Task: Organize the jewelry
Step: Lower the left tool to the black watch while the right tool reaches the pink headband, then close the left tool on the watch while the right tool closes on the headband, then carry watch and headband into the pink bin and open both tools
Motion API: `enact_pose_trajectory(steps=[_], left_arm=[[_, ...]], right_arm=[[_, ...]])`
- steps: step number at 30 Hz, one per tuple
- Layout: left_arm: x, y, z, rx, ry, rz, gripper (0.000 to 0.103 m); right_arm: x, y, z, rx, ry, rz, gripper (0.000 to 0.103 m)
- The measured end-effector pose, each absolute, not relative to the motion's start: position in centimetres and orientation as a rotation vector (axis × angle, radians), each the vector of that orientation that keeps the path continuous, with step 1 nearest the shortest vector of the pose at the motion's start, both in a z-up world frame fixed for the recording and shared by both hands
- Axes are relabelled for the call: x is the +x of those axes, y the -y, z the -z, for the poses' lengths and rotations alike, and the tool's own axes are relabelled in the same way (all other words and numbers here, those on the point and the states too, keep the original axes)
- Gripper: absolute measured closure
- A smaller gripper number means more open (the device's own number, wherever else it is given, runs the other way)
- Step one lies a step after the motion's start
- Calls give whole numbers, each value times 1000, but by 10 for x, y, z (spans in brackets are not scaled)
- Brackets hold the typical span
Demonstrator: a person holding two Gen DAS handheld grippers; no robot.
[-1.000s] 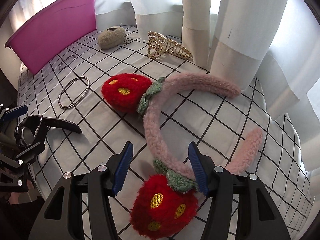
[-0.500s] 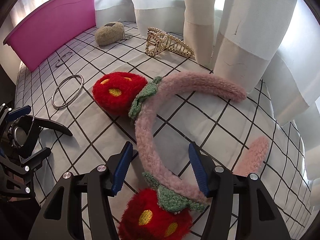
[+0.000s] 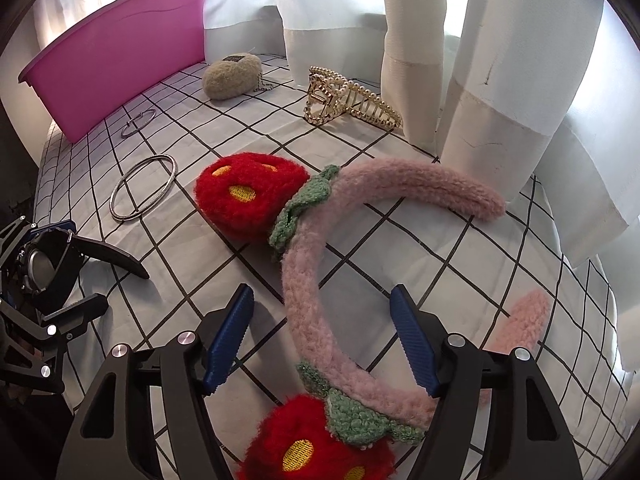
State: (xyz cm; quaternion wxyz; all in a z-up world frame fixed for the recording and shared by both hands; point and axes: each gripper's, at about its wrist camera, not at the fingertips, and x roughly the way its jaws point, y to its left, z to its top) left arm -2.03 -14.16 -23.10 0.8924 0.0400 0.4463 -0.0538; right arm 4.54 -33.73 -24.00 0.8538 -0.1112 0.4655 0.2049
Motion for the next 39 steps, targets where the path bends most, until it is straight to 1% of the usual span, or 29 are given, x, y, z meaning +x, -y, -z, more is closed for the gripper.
enact_pose_trajectory(steps=[1, 2, 3, 4, 5, 7, 8, 9, 11, 19, 24, 31, 39], left_arm=[[-20, 142, 231, 80, -928, 117, 7], [-20, 142, 231, 81, -929, 121, 8], [-21, 143, 230, 84, -927, 130, 12], [-22, 144, 229, 91, -923, 138, 17], [-23, 144, 228, 91, -919, 143, 20], [-25, 144, 226, 91, -908, 144, 36], [-25, 144, 225, 90, -907, 148, 37], [-25, 144, 225, 92, -908, 151, 37], [-25, 143, 225, 94, -910, 156, 38], [-28, 135, 220, 87, -921, 144, 38], [-31, 125, 202, 72, -896, 143, 38], [-33, 104, 157, 31, -842, 139, 38], [-29, 60, 83, -23, -738, 134, 38]], right_arm=[[46, 337, 240, -233, -980, -430, 36], [45, 337, 240, -231, -979, -432, 39], [44, 336, 239, -233, -975, -437, 42], [42, 334, 238, -239, -969, -443, 50], [41, 332, 238, -245, -964, -447, 61], [39, 327, 237, -257, -959, -450, 71], [38, 325, 236, -259, -958, -453, 80], [37, 324, 236, -262, -956, -451, 87], [35, 322, 236, -270, -953, -447, 91], [20, 321, 228, -222, -943, -440, 92], [9, 321, 214, -153, -941, -432, 92], [-8, 318, 177, -47, -901, -401, 92], [-25, 298, 106, 40, -796, -382, 92]])
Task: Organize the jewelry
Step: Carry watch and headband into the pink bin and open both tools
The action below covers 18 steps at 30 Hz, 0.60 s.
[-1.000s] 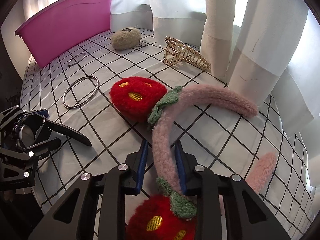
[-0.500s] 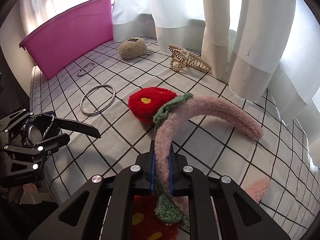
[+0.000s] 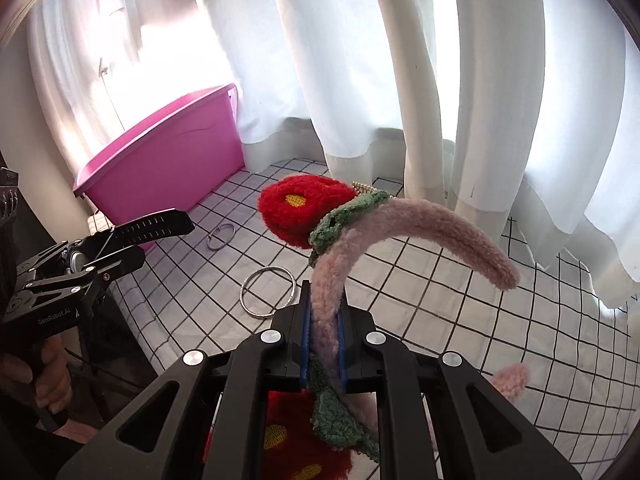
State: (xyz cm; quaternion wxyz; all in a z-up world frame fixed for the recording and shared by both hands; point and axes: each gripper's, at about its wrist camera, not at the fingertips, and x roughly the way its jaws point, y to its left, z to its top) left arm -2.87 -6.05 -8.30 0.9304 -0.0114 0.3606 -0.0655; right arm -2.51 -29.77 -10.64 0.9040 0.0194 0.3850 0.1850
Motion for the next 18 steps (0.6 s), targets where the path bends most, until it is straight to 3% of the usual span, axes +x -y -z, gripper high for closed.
enact_pose_trajectory(steps=[9, 18], left_arm=[[-14, -24, -5, -46, -605, 83, 38], [37, -142, -35, -27, -606, 4, 38]], right_arm=[[-15, 222, 23, 97, -643, -418, 92], [21, 104, -36, 84, -525, -544, 92]])
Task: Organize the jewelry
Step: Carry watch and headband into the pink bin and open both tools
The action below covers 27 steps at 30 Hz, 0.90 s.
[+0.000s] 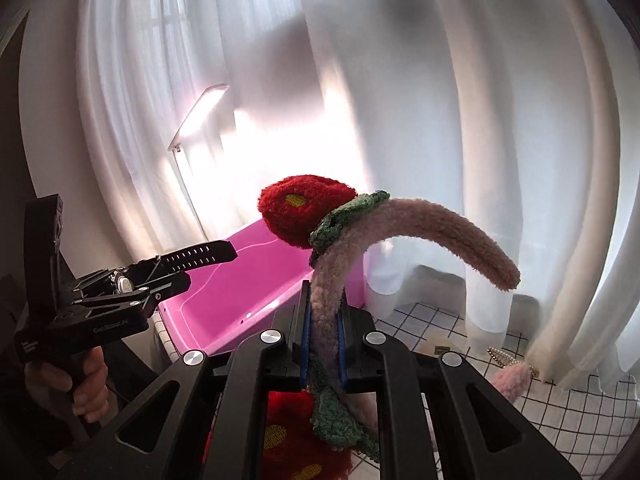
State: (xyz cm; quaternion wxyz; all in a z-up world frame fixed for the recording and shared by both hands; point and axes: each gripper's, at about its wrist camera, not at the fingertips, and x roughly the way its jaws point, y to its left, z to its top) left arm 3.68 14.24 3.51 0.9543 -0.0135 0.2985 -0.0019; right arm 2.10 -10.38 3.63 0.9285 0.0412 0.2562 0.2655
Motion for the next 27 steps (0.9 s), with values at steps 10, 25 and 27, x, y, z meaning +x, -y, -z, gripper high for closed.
enact_pose_trajectory(steps=[10, 25, 27], left_arm=[[89, -237, -16, -62, -672, -98, 38], [128, -276, 35, -73, -796, -127, 38], [132, -276, 38, -71, -809, -124, 38]], right_arm=[[79, -29, -49, -18, -554, -652, 92], [157, -128, 3, -127, -771, -633, 92], [165, -137, 8, -143, -793, -617, 92]])
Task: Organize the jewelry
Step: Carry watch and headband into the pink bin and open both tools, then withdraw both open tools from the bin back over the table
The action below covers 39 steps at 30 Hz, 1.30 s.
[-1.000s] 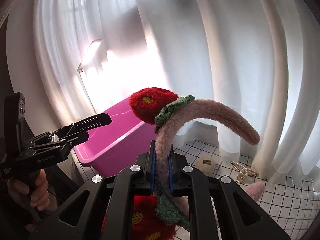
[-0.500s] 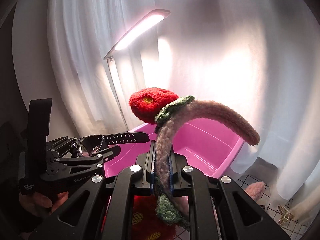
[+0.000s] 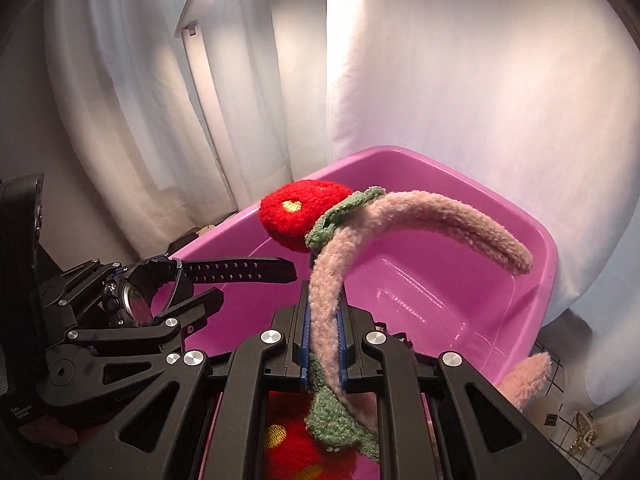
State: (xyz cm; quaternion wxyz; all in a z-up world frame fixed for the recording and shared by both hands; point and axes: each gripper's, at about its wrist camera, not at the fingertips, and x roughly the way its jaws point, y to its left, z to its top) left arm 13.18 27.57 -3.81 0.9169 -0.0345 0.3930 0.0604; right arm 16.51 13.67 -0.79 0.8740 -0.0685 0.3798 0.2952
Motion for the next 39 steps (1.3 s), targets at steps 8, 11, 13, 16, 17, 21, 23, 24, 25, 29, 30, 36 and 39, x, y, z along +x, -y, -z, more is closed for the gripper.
enact_pose_trajectory(steps=[8, 11, 13, 16, 17, 21, 23, 24, 25, 29, 30, 36, 39], left_arm=[[141, -273, 51, -59, -850, -116, 37], [139, -272, 49, -51, -833, -114, 36], [137, -270, 46, -45, -821, -93, 23], [134, -266, 42, -10, -795, -118, 17], [133, -266, 41, 0, -787, -129, 16], [130, -272, 40, -13, -783, -142, 15], [128, -276, 41, -22, -783, -147, 15], [127, -276, 41, -26, -783, -150, 15], [126, -277, 41, -30, -782, -150, 15], [121, -276, 38, -51, -770, -144, 15], [118, -275, 37, -55, -762, -146, 15], [100, -262, 29, -75, -731, -90, 14], [86, -249, 21, -90, -700, -52, 11]], right_arm=[[181, -145, 22, -131, -856, -551, 83], [184, -144, 22, -135, -857, -531, 52], [182, -143, 18, -138, -837, -523, 51], [181, -142, 16, -147, -824, -514, 51], [179, -140, 15, -144, -819, -512, 51], [173, -135, 13, -126, -807, -513, 51], [170, -134, 13, -122, -802, -511, 51], [169, -133, 13, -118, -802, -511, 51], [168, -132, 13, -113, -801, -511, 51], [158, -126, 10, -98, -789, -508, 51], [155, -124, 9, -91, -782, -509, 51], [123, -97, 2, 9, -740, -525, 51], [99, -74, -1, 26, -714, -517, 51]])
